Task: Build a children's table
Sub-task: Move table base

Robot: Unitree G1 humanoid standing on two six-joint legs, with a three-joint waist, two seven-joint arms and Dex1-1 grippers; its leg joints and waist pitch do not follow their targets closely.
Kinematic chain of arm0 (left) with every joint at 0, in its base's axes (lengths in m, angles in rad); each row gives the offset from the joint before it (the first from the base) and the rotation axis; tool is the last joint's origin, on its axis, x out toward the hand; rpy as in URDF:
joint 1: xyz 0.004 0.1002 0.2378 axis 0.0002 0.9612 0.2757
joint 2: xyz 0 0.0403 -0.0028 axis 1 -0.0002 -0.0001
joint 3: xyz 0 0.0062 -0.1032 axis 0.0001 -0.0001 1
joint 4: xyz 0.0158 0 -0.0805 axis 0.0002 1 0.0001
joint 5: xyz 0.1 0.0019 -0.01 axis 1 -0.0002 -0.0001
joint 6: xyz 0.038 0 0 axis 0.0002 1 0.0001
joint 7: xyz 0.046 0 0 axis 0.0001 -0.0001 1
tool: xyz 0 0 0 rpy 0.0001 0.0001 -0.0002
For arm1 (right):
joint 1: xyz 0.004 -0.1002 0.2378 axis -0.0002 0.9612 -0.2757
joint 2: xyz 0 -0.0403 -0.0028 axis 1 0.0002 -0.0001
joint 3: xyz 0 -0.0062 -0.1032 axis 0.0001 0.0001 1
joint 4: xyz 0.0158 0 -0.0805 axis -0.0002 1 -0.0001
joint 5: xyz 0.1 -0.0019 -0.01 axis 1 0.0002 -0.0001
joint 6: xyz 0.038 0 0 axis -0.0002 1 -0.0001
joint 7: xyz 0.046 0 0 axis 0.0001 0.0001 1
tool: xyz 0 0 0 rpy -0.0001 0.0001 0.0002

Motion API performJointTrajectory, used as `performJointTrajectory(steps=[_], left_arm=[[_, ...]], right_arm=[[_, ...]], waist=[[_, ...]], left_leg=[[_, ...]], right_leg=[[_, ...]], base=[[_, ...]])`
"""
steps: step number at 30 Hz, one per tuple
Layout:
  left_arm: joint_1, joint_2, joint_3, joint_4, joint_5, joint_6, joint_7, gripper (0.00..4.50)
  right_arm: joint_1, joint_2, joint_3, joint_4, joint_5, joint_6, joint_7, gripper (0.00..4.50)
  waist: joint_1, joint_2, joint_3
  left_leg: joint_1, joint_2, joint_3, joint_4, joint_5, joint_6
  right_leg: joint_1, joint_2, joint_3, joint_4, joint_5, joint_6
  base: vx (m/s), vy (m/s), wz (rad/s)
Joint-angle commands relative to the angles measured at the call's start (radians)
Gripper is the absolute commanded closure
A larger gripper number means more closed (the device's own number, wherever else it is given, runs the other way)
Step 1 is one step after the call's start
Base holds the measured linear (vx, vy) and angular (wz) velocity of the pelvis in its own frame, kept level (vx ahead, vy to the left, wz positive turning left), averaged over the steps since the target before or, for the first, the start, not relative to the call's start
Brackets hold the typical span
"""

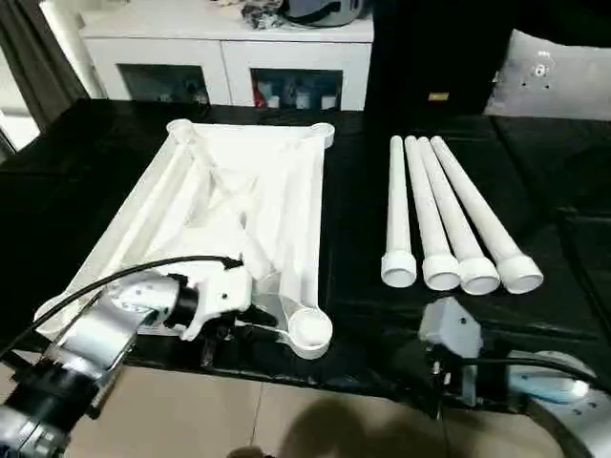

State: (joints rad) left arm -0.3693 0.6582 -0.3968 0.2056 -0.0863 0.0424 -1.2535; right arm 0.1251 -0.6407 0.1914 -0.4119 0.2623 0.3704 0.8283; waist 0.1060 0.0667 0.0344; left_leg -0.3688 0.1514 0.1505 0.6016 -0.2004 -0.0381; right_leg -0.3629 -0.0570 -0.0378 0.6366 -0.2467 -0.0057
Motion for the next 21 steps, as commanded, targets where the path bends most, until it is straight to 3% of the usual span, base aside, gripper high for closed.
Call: performJointTrajectory(steps=[1, 2, 4, 5, 6, 8, 11, 12, 14, 15, 16, 17, 19, 21], left_arm=[[-0.002, 0.026, -0.011, 0.021, 0.025, -0.023, -0.025, 4.05], [0.000, 0.029, -0.009, 0.019, 0.023, -0.019, -0.030, 4.05], [0.003, 0.030, -0.005, 0.021, 0.016, -0.013, -0.033, 4.27], [0.004, 0.030, -0.001, 0.026, 0.013, -0.014, -0.035, 4.37], [0.006, 0.030, -0.001, 0.029, 0.017, -0.018, -0.032, 4.42], [0.007, 0.032, -0.005, 0.032, 0.034, -0.032, -0.022, 4.48], [0.003, 0.017, -0.001, 0.065, 0.064, -0.064, 0.019, 4.48], [0.001, 0.013, -0.001, 0.075, 0.073, -0.072, 0.031, 4.48], [-0.005, -0.003, -0.001, 0.099, 0.094, -0.076, 0.067, 4.48], [-0.007, -0.008, 0.001, 0.103, 0.095, -0.072, 0.076, 4.48], [-0.021, -0.049, 0.018, 0.127, 0.085, -0.045, 0.122, 4.48], [-0.023, -0.055, 0.021, 0.131, 0.083, -0.043, 0.129, 4.48], [-0.057, -0.144, 0.059, 0.181, 0.048, -0.058, 0.204, 4.48], [-0.085, -0.180, 0.060, 0.216, 0.056, -0.092, 0.233, 4.48]], right_arm=[[-0.009, -0.007, 0.010, -0.009, -0.009, 0.006, 0.003, 0.00], [-0.010, -0.004, 0.009, -0.012, 0.000, 0.008, 0.006, 0.00], [-0.014, -0.002, 0.005, -0.010, 0.003, 0.007, 0.004, 0.00], [-0.016, -0.002, 0.004, -0.007, -0.002, 0.004, 0.001, 0.00], [-0.020, -0.002, 0.003, 0.000, -0.007, 0.003, -0.001, 0.00], [-0.025, 0.000, 0.003, 0.002, -0.005, 0.007, 0.002, 0.00], [-0.046, 0.008, 0.012, 0.011, -0.008, 0.004, 0.002, 0.00], [-0.050, 0.009, 0.013, 0.013, -0.007, 0.001, 0.003, 0.00], [-0.066, 0.015, 0.020, 0.026, -0.007, -0.003, 0.007, 0.00], [-0.069, 0.017, 0.022, 0.029, -0.008, -0.004, 0.007, 0.00], [-0.088, 0.027, 0.031, 0.044, -0.014, -0.005, 0.004, 0.00], [-0.091, 0.028, 0.032, 0.046, -0.015, -0.005, 0.003, 0.00], [-0.134, 0.062, 0.046, 0.085, -0.030, 0.022, -0.031, 0.00], [-0.165, 0.090, 0.041, 0.121, -0.042, 0.041, -0.072, 0.00]], waist=[[0.000, -0.003, -0.044], [-0.001, 0.007, -0.046], [-0.007, -0.005, -0.046], [-0.007, -0.001, -0.046], [-0.010, -0.010, -0.046], [-0.012, -0.007, -0.046], [-0.017, -0.012, -0.044], [-0.018, -0.010, -0.043], [-0.018, -0.016, -0.042], [-0.016, -0.013, -0.040], [-0.016, -0.025, -0.040], [-0.016, -0.021, -0.039], [-0.017, -0.029, -0.038], [-0.014, -0.035, -0.043]], left_leg=[[0.009, 0.073, -0.027, -0.074, -0.182, 0.033], [0.010, 0.074, -0.029, -0.074, -0.186, 0.030], [0.008, 0.075, -0.028, -0.075, -0.187, 0.033], [0.007, 0.075, -0.029, -0.075, -0.179, 0.035], [0.006, 0.074, -0.026, -0.074, -0.170, 0.041], [0.006, 0.074, -0.026, -0.073, -0.164, 0.050], [0.005, 0.073, -0.025, -0.073, -0.167, 0.054], [0.006, 0.073, -0.025, -0.073, -0.178, 0.051], [0.008, 0.074, -0.023, -0.074, -0.184, 0.049], [0.008, 0.074, -0.023, -0.075, -0.193, 0.046], [0.008, 0.074, -0.021, -0.076, -0.196, 0.045], [0.008, 0.072, -0.021, -0.075, -0.195, 0.044], [0.010, 0.071, -0.017, -0.074, -0.204, 0.034], [0.006, 0.073, -0.020, -0.074, -0.174, 0.030]], right_leg=[[0.034, -0.092, 0.052, -0.083, -0.068, -0.196], [0.033, -0.093, 0.050, -0.081, -0.062, -0.202], [0.034, -0.091, 0.050, -0.080, -0.042, -0.209], [0.035, -0.091, 0.049, -0.077, -0.032, -0.213], [0.035, -0.091, 0.049, -0.078, -0.018, -0.215], [0.034, -0.093, 0.048, -0.078, -0.029, -0.219], [0.035, -0.093, 0.048, -0.081, -0.044, -0.216], [0.033, -0.094, 0.049, -0.084, -0.078, -0.214], [0.032, -0.094, 0.050, -0.086, -0.104, -0.212], [0.030, -0.095, 0.051, -0.087, -0.125, -0.208], [0.030, -0.094, 0.051, -0.088, -0.135, -0.206], [0.029, -0.094, 0.050, -0.086, -0.146, -0.207], [0.026, -0.095, 0.050, -0.092, -0.198, -0.205], [0.029, -0.096, 0.051, -0.088, -0.172, -0.192]], base=[[0.000, 0.000, 0.00], [0.000, 0.000, 0.00], [0.000, 0.000, 0.00], [0.000, 0.000, 0.00], [0.000, 0.000, 0.00], [0.000, 0.000, 0.00], [0.000, 0.000, 0.00], [0.000, 0.000, 0.00], [0.000, 0.000, 0.00], [0.000, 0.000, 0.00], [0.000, 0.000, 0.00], [0.000, 0.000, 0.00], [0.000, 0.000, 0.00], [0.000, 0.000, 0.00]])
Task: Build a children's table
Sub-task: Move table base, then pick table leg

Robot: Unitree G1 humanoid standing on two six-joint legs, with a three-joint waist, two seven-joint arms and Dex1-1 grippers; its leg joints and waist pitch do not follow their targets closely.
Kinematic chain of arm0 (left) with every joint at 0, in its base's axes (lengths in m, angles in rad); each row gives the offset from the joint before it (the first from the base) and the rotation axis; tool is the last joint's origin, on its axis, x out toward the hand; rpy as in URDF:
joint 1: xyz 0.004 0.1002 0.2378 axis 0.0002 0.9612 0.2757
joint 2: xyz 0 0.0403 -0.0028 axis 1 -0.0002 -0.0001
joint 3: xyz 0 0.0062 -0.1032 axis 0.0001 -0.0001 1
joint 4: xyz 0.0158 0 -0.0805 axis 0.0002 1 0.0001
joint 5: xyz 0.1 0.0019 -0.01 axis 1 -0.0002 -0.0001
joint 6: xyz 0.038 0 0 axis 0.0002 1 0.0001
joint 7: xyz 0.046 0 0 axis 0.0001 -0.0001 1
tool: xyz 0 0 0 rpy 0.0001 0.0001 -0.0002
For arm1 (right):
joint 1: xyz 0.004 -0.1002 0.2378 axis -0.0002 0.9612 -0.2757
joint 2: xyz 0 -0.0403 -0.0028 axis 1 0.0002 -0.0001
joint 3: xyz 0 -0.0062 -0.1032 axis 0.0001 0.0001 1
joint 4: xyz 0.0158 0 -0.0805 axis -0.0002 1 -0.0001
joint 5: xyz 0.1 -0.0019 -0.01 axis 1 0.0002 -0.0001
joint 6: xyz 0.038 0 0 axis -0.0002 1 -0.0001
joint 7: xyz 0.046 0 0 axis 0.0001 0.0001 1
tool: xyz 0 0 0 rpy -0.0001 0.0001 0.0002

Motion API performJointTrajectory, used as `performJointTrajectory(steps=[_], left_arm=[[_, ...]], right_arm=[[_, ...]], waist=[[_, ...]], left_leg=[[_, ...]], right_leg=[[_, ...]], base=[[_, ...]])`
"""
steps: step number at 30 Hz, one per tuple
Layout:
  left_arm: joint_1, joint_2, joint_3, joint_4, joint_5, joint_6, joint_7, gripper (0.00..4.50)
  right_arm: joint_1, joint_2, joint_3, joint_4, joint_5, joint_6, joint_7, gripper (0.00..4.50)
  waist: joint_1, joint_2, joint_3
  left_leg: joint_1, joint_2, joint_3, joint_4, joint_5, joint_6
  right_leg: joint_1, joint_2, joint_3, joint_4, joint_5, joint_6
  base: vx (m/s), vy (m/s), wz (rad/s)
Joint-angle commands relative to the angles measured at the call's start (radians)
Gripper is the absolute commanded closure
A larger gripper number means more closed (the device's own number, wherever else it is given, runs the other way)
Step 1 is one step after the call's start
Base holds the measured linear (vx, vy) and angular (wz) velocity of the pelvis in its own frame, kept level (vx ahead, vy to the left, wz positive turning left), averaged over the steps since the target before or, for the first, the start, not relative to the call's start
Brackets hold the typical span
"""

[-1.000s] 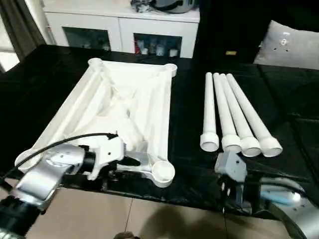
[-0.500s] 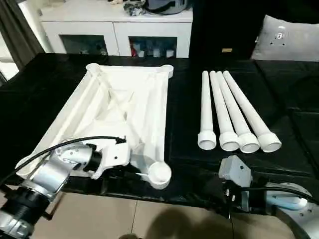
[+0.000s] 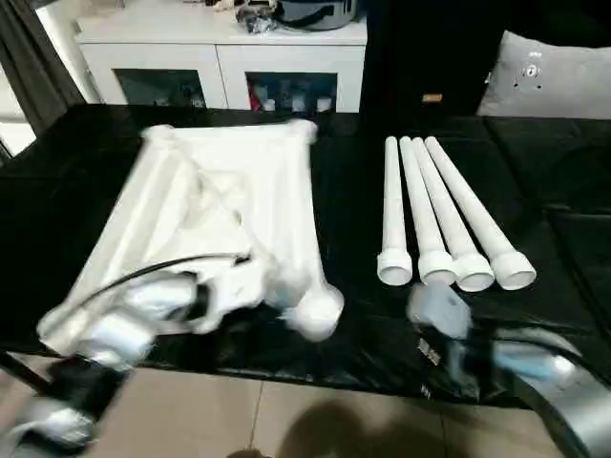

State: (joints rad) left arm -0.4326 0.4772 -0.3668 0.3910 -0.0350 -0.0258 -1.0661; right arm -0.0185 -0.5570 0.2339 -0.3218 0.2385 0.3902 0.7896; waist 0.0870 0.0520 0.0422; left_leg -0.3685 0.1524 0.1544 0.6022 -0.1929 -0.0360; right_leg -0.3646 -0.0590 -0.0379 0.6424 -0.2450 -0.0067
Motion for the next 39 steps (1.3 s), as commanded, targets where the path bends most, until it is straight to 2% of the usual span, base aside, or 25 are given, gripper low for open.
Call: performJointTrajectory(steps=[1, 2, 5, 6, 7, 8, 9, 10, 12, 16, 18, 19, 20, 21, 22, 24, 25, 27, 28, 29, 30, 31, 33, 35, 39], left_arm=[[-0.030, -0.007, 0.025, 0.043, 0.008, -0.038, 0.043, 4.48], [-0.034, -0.009, 0.022, 0.049, 0.011, -0.044, 0.042, 4.48], [-0.051, -0.021, 0.012, 0.080, 0.029, -0.071, 0.043, 4.48], [-0.059, -0.028, 0.010, 0.096, 0.037, -0.086, 0.039, 4.48], [-0.059, -0.028, 0.010, 0.096, 0.037, -0.086, 0.039, 4.48], [-0.073, -0.040, 0.002, 0.136, 0.047, -0.130, 0.028, 4.48], [-0.075, -0.041, -0.002, 0.149, 0.051, -0.148, 0.024, 4.48], [-0.076, -0.041, -0.005, 0.155, 0.053, -0.158, 0.022, 4.48], [-0.075, -0.035, -0.011, 0.169, 0.056, -0.176, 0.014, 4.48], [-0.067, -0.017, -0.018, 0.173, 0.057, -0.191, -0.002, 4.48], [-0.054, -0.003, -0.014, 0.144, 0.046, -0.156, -0.018, 4.48], [-0.043, -0.002, 0.002, 0.116, 0.023, -0.132, -0.028, 4.48], [-0.043, -0.002, 0.002, 0.116, 0.023, -0.132, -0.028, 4.48], [-0.010, -0.002, 0.049, 0.017, -0.053, -0.046, -0.039, 4.05], [0.008, 0.002, 0.068, -0.036, -0.087, -0.002, -0.042, 4.05], [0.041, 0.012, 0.093, -0.129, -0.135, 0.066, -0.036, 3.90], [0.041, 0.012, 0.093, -0.129, -0.135, 0.066, -0.036, 3.86], [0.073, 0.019, 0.113, -0.226, -0.171, 0.136, -0.005, 3.53], [0.073, 0.019, 0.113, -0.226, -0.171, 0.136, -0.005, 3.53], [0.073, 0.019, 0.113, -0.226, -0.171, 0.136, -0.005, 3.46], [0.101, 0.026, 0.129, -0.320, -0.187, 0.221, 0.033, 3.40], [0.101, 0.026, 0.129, -0.320, -0.187, 0.221, 0.033, 3.31], [0.130, 0.038, 0.135, -0.410, -0.172, 0.309, 0.067, 3.12], [0.141, 0.048, 0.135, -0.445, -0.156, 0.348, 0.079, 3.07], [0.167, 0.064, 0.139, -0.525, -0.159, 0.429, 0.113, 2.70]], right_arm=[[-0.033, 0.018, -0.003, 0.044, -0.023, 0.023, -0.048, 0.00], [-0.037, 0.022, -0.003, 0.048, -0.024, 0.024, -0.053, 0.00], [-0.053, 0.040, -0.006, 0.064, -0.027, 0.025, -0.068, 0.00], [-0.060, 0.049, -0.006, 0.069, -0.030, 0.028, -0.074, 0.00], [-0.060, 0.049, -0.006, 0.069, -0.030, 0.028, -0.074, 0.00], [-0.085, 0.099, -0.022, 0.096, -0.044, 0.037, -0.140, 0.00], [-0.097, 0.125, -0.036, 0.111, -0.043, 0.045, -0.173, 0.00], [-0.104, 0.141, -0.046, 0.122, -0.041, 0.050, -0.195, 0.00], [-0.119, 0.173, -0.066, 0.141, -0.027, 0.033, -0.222, 0.00], [-0.141, 0.221, -0.088, 0.138, 0.020, 0.067, -0.248, 0.00], [-0.165, 0.247, -0.087, 0.147, 0.000, 0.082, -0.294, 0.00], [-0.198, 0.274, -0.095, 0.173, -0.034, 0.110, -0.358, 0.00], [-0.198, 0.274, -0.095, 0.173, -0.034, 0.110, -0.358, 0.00], [-0.291, 0.329, -0.127, 0.253, -0.082, 0.215, -0.480, 0.00], [-0.334, 0.345, -0.136, 0.290, -0.099, 0.257, -0.519, 0.00], [-0.415, 0.366, -0.150, 0.366, -0.123, 0.322, -0.587, 0.00], [-0.415, 0.366, -0.150, 0.366, -0.123, 0.322, -0.587, 0.00], [-0.505, 0.382, -0.171, 0.462, -0.134, 0.352, -0.657, 0.00], [-0.505, 0.382, -0.171, 0.462, -0.134, 0.352, -0.657, 0.00], [-0.505, 0.382, -0.171, 0.462, -0.134, 0.352, -0.657, 0.00], [-0.595, 0.392, -0.191, 0.569, -0.143, 0.366, -0.710, 0.00], [-0.595, 0.392, -0.191, 0.569, -0.143, 0.366, -0.710, 0.00], [-0.674, 0.403, -0.208, 0.678, -0.156, 0.389, -0.733, 0.00], [-0.700, 0.409, -0.215, 0.722, -0.153, 0.395, -0.730, 0.00], [-0.737, 0.419, -0.223, 0.810, -0.153, 0.392, -0.734, 0.00]], waist=[[0.004, -0.021, -0.051], [0.003, -0.019, -0.052], [0.005, -0.027, -0.056], [0.007, -0.027, -0.057], [0.008, -0.026, -0.055], [0.008, -0.021, -0.053], [0.006, -0.022, -0.052], [0.006, -0.024, -0.052], [0.007, -0.020, -0.050], [0.004, -0.018, -0.051], [0.002, -0.020, -0.051], [0.001, -0.016, -0.051], [-0.002, -0.018, -0.050], [-0.005, -0.014, -0.051], [-0.009, -0.015, -0.052], [-0.007, -0.011, -0.052], [-0.007, -0.011, -0.054], [0.000, -0.015, -0.053], [-0.002, -0.015, -0.056], [0.001, -0.012, -0.056], [-0.007, -0.020, -0.059], [-0.007, -0.020, -0.059], [-0.009, -0.017, -0.059], [-0.009, -0.018, -0.056], [-0.007, -0.019, -0.057]], left_leg=[[0.003, 0.071, -0.024, -0.074, -0.170, 0.027], [0.002, 0.071, -0.025, -0.075, -0.162, 0.025], [0.003, 0.072, -0.023, -0.069, -0.120, 0.043], [0.003, 0.072, -0.022, -0.068, -0.115, 0.047], [0.004, 0.072, -0.022, -0.068, -0.117, 0.052], [0.004, 0.072, -0.022, -0.069, -0.125, 0.047], [0.004, 0.071, -0.022, -0.071, -0.135, 0.041], [0.008, 0.072, -0.023, -0.074, -0.156, 0.024], [0.010, 0.076, -0.023, -0.079, -0.198, 0.001], [0.010, 0.077, -0.025, -0.083, -0.203, -0.010], [0.010, 0.076, -0.023, -0.082, -0.190, -0.013], [0.010, 0.075, -0.023, -0.083, -0.183, -0.020], [0.008, 0.072, -0.022, -0.083, -0.183, -0.022], [0.012, 0.071, -0.022, -0.084, -0.183, -0.039], [0.011, 0.069, -0.024, -0.085, -0.173, -0.047], [0.013, 0.070, -0.017, -0.080, -0.165, -0.052], [0.011, 0.069, -0.018, -0.079, -0.157, -0.055], [0.013, 0.067, -0.013, -0.078, -0.146, -0.053], [0.010, 0.068, -0.015, -0.077, -0.136, -0.058], [0.012, 0.066, -0.012, -0.076, -0.127, -0.056], [0.006, 0.065, -0.013, -0.075, -0.103, -0.058], [0.006, 0.065, -0.013, -0.075, -0.103, -0.058], [0.003, 0.062, -0.011, -0.071, -0.068, -0.052], [0.001, 0.061, -0.009, -0.071, -0.075, -0.048], [0.003, 0.063, -0.009, -0.071, -0.072, -0.046]], right_leg=[[0.031, -0.094, 0.051, -0.092, -0.151, -0.192], [0.031, -0.092, 0.050, -0.090, -0.128, -0.193], [0.033, -0.090, 0.049, -0.077, 0.035, -0.213], [0.034, -0.092, 0.049, -0.076, 0.049, -0.215], [0.033, -0.093, 0.048, -0.077, 0.047, -0.217], [0.030, -0.093, 0.049, -0.080, 0.026, -0.218], [0.028, -0.093, 0.048, -0.083, 0.006, -0.218], [0.028, -0.093, 0.048, -0.083, -0.028, -0.219], [0.027, -0.095, 0.050, -0.085, -0.069, -0.215], [0.029, -0.094, 0.050, -0.080, -0.042, -0.209], [0.029, -0.095, 0.051, -0.079, -0.028, -0.210], [0.026, -0.094, 0.050, -0.077, -0.027, -0.215], [0.026, -0.093, 0.050, -0.078, -0.035, -0.216], [0.024, -0.092, 0.050, -0.075, -0.051, -0.223], [0.026, -0.091, 0.048, -0.071, -0.047, -0.232], [0.020, -0.087, 0.051, -0.073, -0.028, -0.234], [0.022, -0.087, 0.050, -0.069, -0.013, -0.238], [0.021, -0.082, 0.050, -0.071, 0.009, -0.220], [0.025, -0.086, 0.050, -0.062, 0.030, -0.225], [0.023, -0.082, 0.049, -0.068, 0.037, -0.213], [0.031, -0.083, 0.050, -0.060, 0.076, -0.215], [0.031, -0.083, 0.050, -0.060, 0.076, -0.215], [0.028, -0.078, 0.048, -0.058, 0.111, -0.219], [0.028, -0.076, 0.047, -0.062, 0.089, -0.213], [0.028, -0.076, 0.046, -0.061, 0.087, -0.209]], base=[[0.000, 0.000, 0.00], [0.000, 0.000, 0.00], [0.000, 0.000, 0.00], [0.000, 0.000, 0.00], [0.000, 0.000, 0.00], [0.000, 0.000, 0.00], [0.000, 0.000, 0.00], [0.000, 0.000, 0.00], [0.000, 0.000, 0.00], [0.000, 0.000, 0.00], [0.000, 0.000, 0.00], [0.000, 0.000, 0.00], [0.000, 0.000, 0.00], [0.000, 0.000, 0.00], [0.000, 0.000, 0.00], [0.000, 0.000, 0.00], [0.000, 0.000, 0.00], [0.000, 0.000, 0.00], [0.000, 0.000, 0.00], [0.000, 0.000, 0.00], [0.000, 0.000, 0.00], [0.000, 0.000, 0.00], [0.000, 0.000, 0.00], [0.000, 0.000, 0.00], [0.000, 0.000, 0.00]])
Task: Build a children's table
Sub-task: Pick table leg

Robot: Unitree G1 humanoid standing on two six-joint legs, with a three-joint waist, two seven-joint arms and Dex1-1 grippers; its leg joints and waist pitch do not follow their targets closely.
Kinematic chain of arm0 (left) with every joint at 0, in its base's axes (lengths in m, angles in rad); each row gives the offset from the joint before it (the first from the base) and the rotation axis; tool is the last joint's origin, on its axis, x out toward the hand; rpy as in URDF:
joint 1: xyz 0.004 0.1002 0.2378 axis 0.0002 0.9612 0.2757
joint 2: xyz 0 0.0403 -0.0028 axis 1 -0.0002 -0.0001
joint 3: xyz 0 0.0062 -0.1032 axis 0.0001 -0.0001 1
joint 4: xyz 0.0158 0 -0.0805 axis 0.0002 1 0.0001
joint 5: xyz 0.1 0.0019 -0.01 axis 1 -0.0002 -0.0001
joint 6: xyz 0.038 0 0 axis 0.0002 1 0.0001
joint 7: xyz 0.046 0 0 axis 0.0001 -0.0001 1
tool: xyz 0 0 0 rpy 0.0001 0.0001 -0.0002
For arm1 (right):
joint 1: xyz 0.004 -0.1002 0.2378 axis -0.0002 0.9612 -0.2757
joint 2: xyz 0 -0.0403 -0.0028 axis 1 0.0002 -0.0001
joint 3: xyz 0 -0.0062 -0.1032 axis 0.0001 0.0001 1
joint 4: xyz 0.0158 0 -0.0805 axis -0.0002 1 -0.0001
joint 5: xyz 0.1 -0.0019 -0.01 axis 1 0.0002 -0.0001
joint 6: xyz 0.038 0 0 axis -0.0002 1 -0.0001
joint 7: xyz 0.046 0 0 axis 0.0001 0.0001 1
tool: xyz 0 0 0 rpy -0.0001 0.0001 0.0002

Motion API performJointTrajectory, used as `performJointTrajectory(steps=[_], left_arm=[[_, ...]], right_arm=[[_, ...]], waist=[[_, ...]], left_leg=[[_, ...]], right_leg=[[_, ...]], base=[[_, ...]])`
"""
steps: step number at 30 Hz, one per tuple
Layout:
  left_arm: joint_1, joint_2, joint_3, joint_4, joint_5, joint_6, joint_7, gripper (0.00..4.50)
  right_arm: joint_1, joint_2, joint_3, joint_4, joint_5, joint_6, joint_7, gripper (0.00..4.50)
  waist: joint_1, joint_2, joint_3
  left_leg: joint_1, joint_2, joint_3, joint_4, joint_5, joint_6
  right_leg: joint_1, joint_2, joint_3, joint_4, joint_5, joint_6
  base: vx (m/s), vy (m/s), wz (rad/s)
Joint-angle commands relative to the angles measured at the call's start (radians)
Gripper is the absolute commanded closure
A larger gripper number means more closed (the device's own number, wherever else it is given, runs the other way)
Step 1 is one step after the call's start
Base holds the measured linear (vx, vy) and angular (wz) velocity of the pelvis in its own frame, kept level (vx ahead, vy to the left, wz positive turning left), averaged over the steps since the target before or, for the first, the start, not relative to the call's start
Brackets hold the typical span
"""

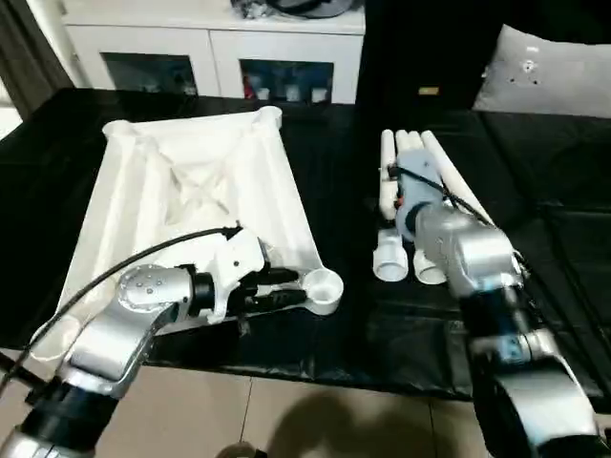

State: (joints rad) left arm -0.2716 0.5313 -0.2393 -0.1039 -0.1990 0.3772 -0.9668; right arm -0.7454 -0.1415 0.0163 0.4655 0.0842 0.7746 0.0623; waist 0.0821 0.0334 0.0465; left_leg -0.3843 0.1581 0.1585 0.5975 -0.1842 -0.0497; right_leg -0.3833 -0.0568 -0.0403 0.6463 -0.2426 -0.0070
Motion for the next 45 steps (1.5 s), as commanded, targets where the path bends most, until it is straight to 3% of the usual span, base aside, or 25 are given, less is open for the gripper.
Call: performJointTrajectory(steps=[1, 4, 10, 14, 19, 25, 31, 39, 45], left_arm=[[0.016, 0.013, 0.014, -0.064, -0.010, 0.052, 0.024, 2.65], [0.030, 0.018, 0.015, -0.105, -0.026, 0.091, 0.036, 2.65], [0.046, 0.021, 0.015, -0.160, -0.024, 0.149, 0.056, 2.65], [0.046, 0.023, 0.008, -0.193, -0.026, 0.198, 0.075, 2.65], [0.050, 0.015, 0.010, -0.213, -0.038, 0.222, 0.095, 2.62], [0.045, 0.006, 0.004, -0.217, -0.035, 0.230, 0.103, 2.62], [0.044, 0.021, -0.001, -0.219, -0.027, 0.228, 0.110, 2.62], [0.040, 0.016, 0.004, -0.226, -0.043, 0.247, 0.117, 2.62], [0.039, 0.014, 0.010, -0.231, -0.048, 0.249, 0.126, 2.62]], right_arm=[[-0.020, 0.007, -0.006, 0.054, 0.004, 0.002, -0.006, 0.00], [-0.034, 0.011, 0.000, 0.095, 0.008, -0.009, 0.002, 0.00], [-0.068, 0.034, -0.033, 0.187, 0.008, 0.029, -0.029, 0.00], [-0.084, 0.047, -0.061, 0.247, 0.025, 0.054, -0.022, 0.00], [-0.098, 0.054, -0.098, 0.304, 0.059, 0.068, -0.011, 0.53], [-0.129, 0.038, -0.156, 0.385, 0.082, 0.104, -0.008, 1.20], [-0.152, 0.015, -0.141, 0.421, 0.075, 0.108, 0.025, 1.65], [-0.164, 0.005, -0.166, 0.466, 0.080, 0.094, 0.029, 2.39], [-0.161, 0.000, -0.178, 0.463, 0.089, 0.087, 0.035, 2.55]], waist=[[-0.002, 0.000, -0.061], [-0.001, -0.001, -0.061], [0.001, -0.003, -0.059], [0.000, 0.000, -0.062], [0.000, 0.002, -0.061], [0.001, -0.003, -0.062], [0.002, -0.006, -0.061], [0.001, -0.007, -0.062], [0.002, -0.007, -0.061]], left_leg=[[0.019, 0.057, -0.013, -0.065, -0.082, -0.034], [0.018, 0.057, -0.012, -0.065, -0.086, -0.036], [0.019, 0.055, -0.010, -0.067, -0.107, -0.042], [0.020, 0.055, -0.011, -0.066, -0.098, -0.046], [0.018, 0.055, -0.012, -0.066, -0.112, -0.050], [0.019, 0.054, -0.010, -0.065, -0.106, -0.050], [0.018, 0.055, -0.010, -0.065, -0.113, -0.048], [0.019, 0.056, -0.009, -0.065, -0.116, -0.045], [0.020, 0.057, -0.009, -0.067, -0.138, -0.053]], right_leg=[[0.045, -0.077, 0.048, -0.064, 0.084, -0.210], [0.046, -0.077, 0.048, -0.064, 0.084, -0.213], [0.043, -0.076, 0.049, -0.068, 0.033, -0.202], [0.042, -0.075, 0.047, -0.064, 0.051, -0.199], [0.044, -0.075, 0.047, -0.065, 0.051, -0.201], [0.043, -0.073, 0.046, -0.065, 0.058, -0.206], [0.043, -0.075, 0.045, -0.067, 0.038, -0.203], [0.042, -0.076, 0.045, -0.066, 0.032, -0.212], [0.041, -0.076, 0.045, -0.070, 0.004, -0.206]], base=[[0.000, 0.000, 0.00], [0.000, 0.000, 0.00], [0.000, 0.000, 0.00], [0.000, 0.000, 0.00], [0.000, 0.000, 0.00], [0.000, 0.000, 0.00], [0.000, 0.000, 0.00], [0.000, 0.000, 0.00], [0.000, 0.000, 0.00]])
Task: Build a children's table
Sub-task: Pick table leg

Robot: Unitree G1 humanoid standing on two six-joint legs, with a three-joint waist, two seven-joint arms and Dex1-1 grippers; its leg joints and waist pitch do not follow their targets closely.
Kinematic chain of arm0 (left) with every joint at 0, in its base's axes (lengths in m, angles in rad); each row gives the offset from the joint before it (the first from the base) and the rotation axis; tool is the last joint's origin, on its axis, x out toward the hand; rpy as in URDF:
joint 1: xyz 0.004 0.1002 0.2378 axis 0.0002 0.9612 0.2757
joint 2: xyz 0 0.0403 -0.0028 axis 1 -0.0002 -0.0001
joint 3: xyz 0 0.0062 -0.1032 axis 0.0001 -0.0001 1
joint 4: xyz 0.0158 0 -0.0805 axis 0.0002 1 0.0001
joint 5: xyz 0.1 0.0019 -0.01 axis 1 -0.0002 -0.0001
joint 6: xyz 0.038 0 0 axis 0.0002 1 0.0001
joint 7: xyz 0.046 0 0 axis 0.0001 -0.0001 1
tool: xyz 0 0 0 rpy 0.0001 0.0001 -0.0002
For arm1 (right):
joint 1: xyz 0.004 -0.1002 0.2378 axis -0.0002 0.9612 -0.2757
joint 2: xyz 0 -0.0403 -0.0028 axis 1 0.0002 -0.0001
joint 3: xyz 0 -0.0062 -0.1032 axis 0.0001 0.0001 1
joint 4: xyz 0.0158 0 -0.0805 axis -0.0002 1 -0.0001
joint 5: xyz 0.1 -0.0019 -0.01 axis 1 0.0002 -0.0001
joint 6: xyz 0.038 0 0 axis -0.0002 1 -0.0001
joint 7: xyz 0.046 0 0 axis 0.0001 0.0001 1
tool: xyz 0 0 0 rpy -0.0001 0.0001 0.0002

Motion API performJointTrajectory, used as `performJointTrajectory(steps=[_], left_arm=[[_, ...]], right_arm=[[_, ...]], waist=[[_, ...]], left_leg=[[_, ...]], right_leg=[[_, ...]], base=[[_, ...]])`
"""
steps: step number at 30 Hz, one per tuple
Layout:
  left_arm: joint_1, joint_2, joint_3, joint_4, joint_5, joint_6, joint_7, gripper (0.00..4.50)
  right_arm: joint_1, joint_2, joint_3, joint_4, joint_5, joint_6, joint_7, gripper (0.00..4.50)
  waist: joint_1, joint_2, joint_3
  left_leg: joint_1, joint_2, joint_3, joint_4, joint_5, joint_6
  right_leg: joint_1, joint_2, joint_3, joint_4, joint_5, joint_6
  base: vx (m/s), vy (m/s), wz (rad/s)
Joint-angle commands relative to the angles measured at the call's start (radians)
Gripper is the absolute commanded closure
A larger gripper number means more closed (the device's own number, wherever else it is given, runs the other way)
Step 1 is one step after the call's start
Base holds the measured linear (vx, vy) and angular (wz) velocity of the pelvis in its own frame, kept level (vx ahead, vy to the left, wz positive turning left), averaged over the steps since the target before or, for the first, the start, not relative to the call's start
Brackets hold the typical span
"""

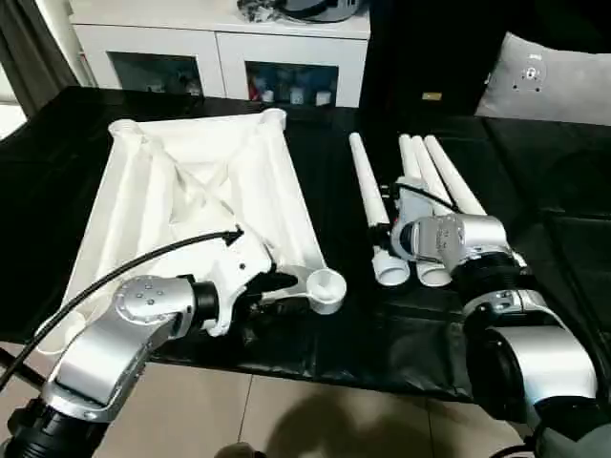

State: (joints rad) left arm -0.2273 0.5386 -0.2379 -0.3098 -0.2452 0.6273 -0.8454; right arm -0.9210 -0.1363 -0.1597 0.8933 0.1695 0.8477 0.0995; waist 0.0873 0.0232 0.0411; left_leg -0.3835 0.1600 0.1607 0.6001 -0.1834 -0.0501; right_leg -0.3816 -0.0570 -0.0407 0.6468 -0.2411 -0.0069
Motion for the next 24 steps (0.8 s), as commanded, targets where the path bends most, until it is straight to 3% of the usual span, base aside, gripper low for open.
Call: performJointTrajectory(steps=[1, 4, 7, 8, 10, 11, 12, 15, 16, 17, 21, 24], left_arm=[[-0.005, 0.008, 0.008, -0.026, 0.001, -0.004, 0.005, 2.62], [-0.020, -0.035, 0.035, 0.009, 0.034, -0.070, 0.076, 2.62], [-0.066, -0.093, 0.081, 0.069, 0.066, -0.095, 0.189, 2.46], [-0.100, -0.137, 0.117, 0.108, 0.076, -0.112, 0.265, 2.36], [-0.130, -0.194, 0.158, 0.129, 0.056, -0.116, 0.326, 2.30], [-0.135, -0.204, 0.165, 0.128, 0.047, -0.110, 0.332, 2.30], [-0.150, -0.231, 0.181, 0.123, 0.010, -0.101, 0.330, 2.18], [-0.158, -0.246, 0.191, 0.119, -0.009, -0.093, 0.333, 1.89], [-0.187, -0.313, 0.234, 0.105, -0.105, -0.057, 0.340, 1.89], [-0.187, -0.313, 0.234, 0.105, -0.105, -0.057, 0.340, 1.73], [-0.285, -0.507, 0.351, 0.120, -0.332, 0.042, 0.439, 1.47], [-0.308, -0.548, 0.375, 0.135, -0.395, 0.059, 0.458, 1.06]], right_arm=[[0.014, -0.006, -0.005, 0.035, 0.003, 0.012, -0.001, 2.57], [0.050, 0.012, -0.051, -0.082, 0.050, -0.134, 0.041, 2.58], [0.096, 0.017, -0.051, -0.182, 0.071, -0.222, 0.100, 2.59], [0.131, 0.023, -0.063, -0.260, 0.110, -0.248, 0.165, 2.59], [0.163, 0.030, -0.119, -0.338, 0.205, -0.192, 0.250, 2.59], [0.168, 0.029, -0.127, -0.351, 0.223, -0.169, 0.266, 2.59], [0.201, 0.031, -0.129, -0.417, 0.263, -0.167, 0.333, 2.60], [0.218, 0.033, -0.125, -0.450, 0.279, -0.181, 0.370, 2.61], [0.280, 0.039, -0.125, -0.538, 0.349, -0.215, 0.483, 2.61], [0.280, 0.039, -0.125, -0.538, 0.349, -0.215, 0.483, 2.61], [0.399, 0.055, -0.150, -0.680, 0.507, -0.185, 0.651, 2.61], [0.431, 0.061, -0.138, -0.739, 0.543, -0.157, 0.694, 2.61]], waist=[[-0.004, 0.003, -0.056], [-0.001, 0.001, -0.057], [-0.001, -0.002, -0.062], [0.001, -0.002, -0.061], [0.001, -0.006, -0.064], [0.003, -0.003, -0.065], [0.002, -0.008, -0.065], [0.006, -0.007, -0.064], [0.006, -0.005, -0.063], [0.011, -0.006, -0.063], [0.025, -0.012, -0.059], [0.029, -0.018, -0.054]], left_leg=[[0.019, 0.055, -0.011, -0.069, -0.139, -0.052], [0.016, 0.058, -0.011, -0.067, -0.132, -0.044], [0.014, 0.055, -0.011, -0.063, -0.087, -0.029], [0.015, 0.056, -0.008, -0.062, -0.093, -0.017], [0.013, 0.057, -0.013, -0.062, -0.083, 0.008], [0.014, 0.057, -0.014, -0.062, -0.074, 0.014], [0.010, 0.056, -0.013, -0.060, -0.053, 0.027], [0.010, 0.058, -0.011, -0.056, -0.043, 0.046], [0.011, 0.057, -0.007, -0.056, -0.057, 0.048], [0.011, 0.058, -0.006, -0.053, -0.062, 0.050], [0.011, 0.064, -0.007, -0.056, -0.087, 0.060], [0.007, 0.062, -0.011, -0.060, -0.102, 0.065]], right_leg=[[0.039, -0.076, 0.045, -0.070, 0.003, -0.205], [0.042, -0.081, 0.048, -0.070, 0.028, -0.198], [0.046, -0.076, 0.045, -0.065, 0.087, -0.204], [0.045, -0.074, 0.046, -0.068, 0.099, -0.196], [0.054, -0.077, 0.045, -0.065, 0.134, -0.193], [0.055, -0.077, 0.044, -0.065, 0.142, -0.197], [0.055, -0.077, 0.043, -0.063, 0.158, -0.211], [0.049, -0.079, 0.042, -0.064, 0.144, -0.227], [0.049, -0.079, 0.043, -0.068, 0.117, -0.234], [0.050, -0.083, 0.045, -0.069, 0.117, -0.235], [0.049, -0.084, 0.044, -0.072, 0.082, -0.266], [0.049, -0.086, 0.042, -0.082, 0.002, -0.245]], base=[[0.000, 0.000, 0.00], [0.000, 0.000, 0.00], [0.000, 0.000, 0.00], [0.000, 0.000, 0.00], [0.000, 0.000, 0.00], [0.000, 0.000, 0.00], [0.000, 0.000, 0.00], [0.000, 0.000, 0.00], [0.000, 0.000, 0.00], [0.000, 0.000, 0.00], [0.000, 0.000, 0.00], [0.000, 0.000, 0.00]])
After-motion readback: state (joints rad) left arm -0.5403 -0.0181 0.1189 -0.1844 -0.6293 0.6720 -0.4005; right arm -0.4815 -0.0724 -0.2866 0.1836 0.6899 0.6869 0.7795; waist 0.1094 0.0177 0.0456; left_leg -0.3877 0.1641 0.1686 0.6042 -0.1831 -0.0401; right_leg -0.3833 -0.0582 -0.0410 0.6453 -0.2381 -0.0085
